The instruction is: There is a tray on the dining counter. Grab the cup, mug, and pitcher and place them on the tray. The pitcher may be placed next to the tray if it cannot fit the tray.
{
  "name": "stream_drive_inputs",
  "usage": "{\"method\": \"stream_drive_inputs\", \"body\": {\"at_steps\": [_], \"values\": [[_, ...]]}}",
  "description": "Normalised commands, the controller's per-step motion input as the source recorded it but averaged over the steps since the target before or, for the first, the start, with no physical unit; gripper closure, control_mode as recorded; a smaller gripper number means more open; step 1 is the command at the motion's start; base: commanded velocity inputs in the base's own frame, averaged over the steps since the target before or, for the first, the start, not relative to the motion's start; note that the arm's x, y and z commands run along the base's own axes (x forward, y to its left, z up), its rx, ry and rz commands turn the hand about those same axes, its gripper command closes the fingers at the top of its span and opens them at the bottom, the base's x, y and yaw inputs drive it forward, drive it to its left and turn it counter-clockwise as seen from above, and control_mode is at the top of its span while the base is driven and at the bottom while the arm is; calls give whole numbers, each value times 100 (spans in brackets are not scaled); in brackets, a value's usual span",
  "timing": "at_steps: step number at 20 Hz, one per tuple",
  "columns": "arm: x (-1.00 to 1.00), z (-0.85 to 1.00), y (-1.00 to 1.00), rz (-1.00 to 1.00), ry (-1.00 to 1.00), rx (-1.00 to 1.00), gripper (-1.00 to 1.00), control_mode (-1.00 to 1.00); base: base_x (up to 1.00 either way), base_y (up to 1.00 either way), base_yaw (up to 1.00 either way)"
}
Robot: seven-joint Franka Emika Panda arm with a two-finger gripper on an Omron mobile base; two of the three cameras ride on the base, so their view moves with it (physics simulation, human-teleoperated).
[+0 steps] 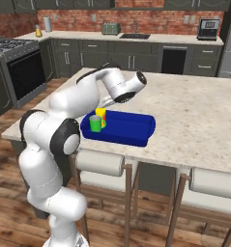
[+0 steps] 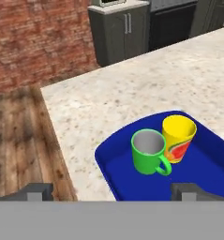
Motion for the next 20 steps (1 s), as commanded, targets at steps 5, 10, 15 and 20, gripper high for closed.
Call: {"method": "stream_drive_inputs", "body": {"at_steps": [5,10,15,20], "values": [[-93,80,-5,-56,3,-8,-100,-100,0,0,0],[-71,76,0,-62,6,-14,-100,-100,0,0,0],[-62,45,20,-61,5,-17,-100,-100,0,0,0],[-77,3,31,-41,3,1,-100,-100,0,0,0]]}}
